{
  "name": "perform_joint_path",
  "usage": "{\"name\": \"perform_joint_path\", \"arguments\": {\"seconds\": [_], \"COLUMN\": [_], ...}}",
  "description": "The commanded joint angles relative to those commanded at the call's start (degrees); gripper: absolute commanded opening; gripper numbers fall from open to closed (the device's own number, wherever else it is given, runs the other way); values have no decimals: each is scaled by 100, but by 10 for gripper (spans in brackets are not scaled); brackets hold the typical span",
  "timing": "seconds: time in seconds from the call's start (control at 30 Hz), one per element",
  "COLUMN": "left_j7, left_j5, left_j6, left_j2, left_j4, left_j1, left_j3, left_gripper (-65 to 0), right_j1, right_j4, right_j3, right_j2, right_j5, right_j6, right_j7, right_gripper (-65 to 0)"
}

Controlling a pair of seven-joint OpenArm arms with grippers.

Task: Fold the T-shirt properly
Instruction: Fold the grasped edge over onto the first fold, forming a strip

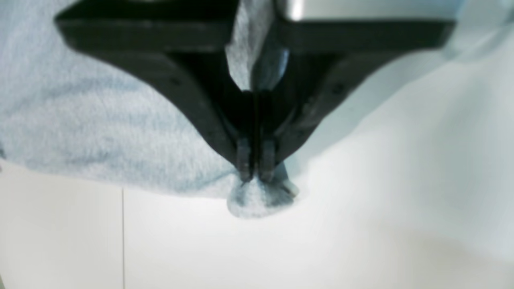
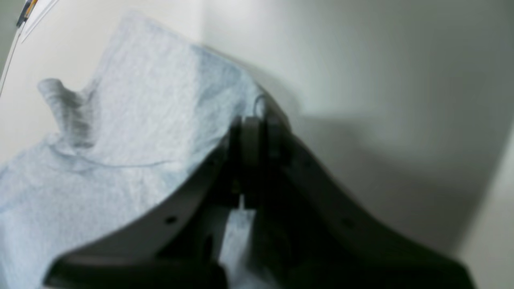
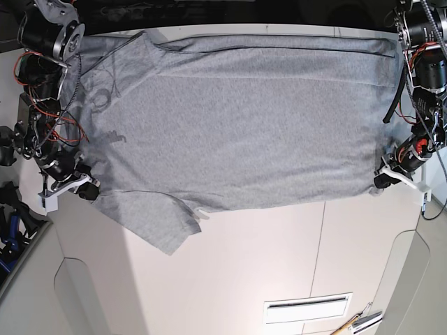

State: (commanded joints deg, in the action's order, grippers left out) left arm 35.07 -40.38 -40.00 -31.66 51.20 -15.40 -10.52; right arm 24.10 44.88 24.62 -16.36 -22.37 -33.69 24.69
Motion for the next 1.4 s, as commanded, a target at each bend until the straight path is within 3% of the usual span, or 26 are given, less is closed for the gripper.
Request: {"name": "perform_joint_path", "arguments": {"seconds": [0.23, 0.33, 0.43, 0.63, 0.93, 1.17, 1.27, 1.3, 1.4], "left_j7": [894, 1075, 1239, 1414, 1578, 1445, 1440, 1440, 1449], "left_j5": [-9, -61, -409, -505, -564, -498, -501, -505, -498], "left_j6": [0, 0, 0, 0, 0, 0, 0, 0, 0], "left_j2": [-72, -321, -632, -1108, -1152, -1003, -975, -955, -881], "left_j4": [1025, 1626, 2245, 2988, 3530, 3539, 3539, 3539, 3536], "left_j1": [44, 258, 608, 1333, 2507, 2634, 2634, 2634, 2638], "left_j3": [0, -2, -4, -15, -44, -44, -44, -44, -42], "left_gripper": [-650, -650, -650, -650, -650, -650, -650, -650, -650], "right_j1": [-20, -151, -407, -1161, -2514, -2868, -2756, -2715, -2470], "right_j4": [184, 654, 1392, 2730, 3316, 3281, 3281, 3285, 3292], "right_j3": [0, 0, 0, 0, 142, 142, 166, 210, 557], "right_j2": [-256, -420, -560, -870, -1058, -992, -990, -977, -804], "right_j5": [-551, -966, -1451, -1917, -2179, -2105, -2092, -2094, -2096], "right_j6": [-74, -107, -107, -103, -81, -15, -15, -15, -15], "right_j7": [625, 1126, 1582, 2059, 2138, 1753, 1753, 1744, 1578], "right_gripper": [-650, -650, -650, -650, -650, -650, -406, -378, -378]}}
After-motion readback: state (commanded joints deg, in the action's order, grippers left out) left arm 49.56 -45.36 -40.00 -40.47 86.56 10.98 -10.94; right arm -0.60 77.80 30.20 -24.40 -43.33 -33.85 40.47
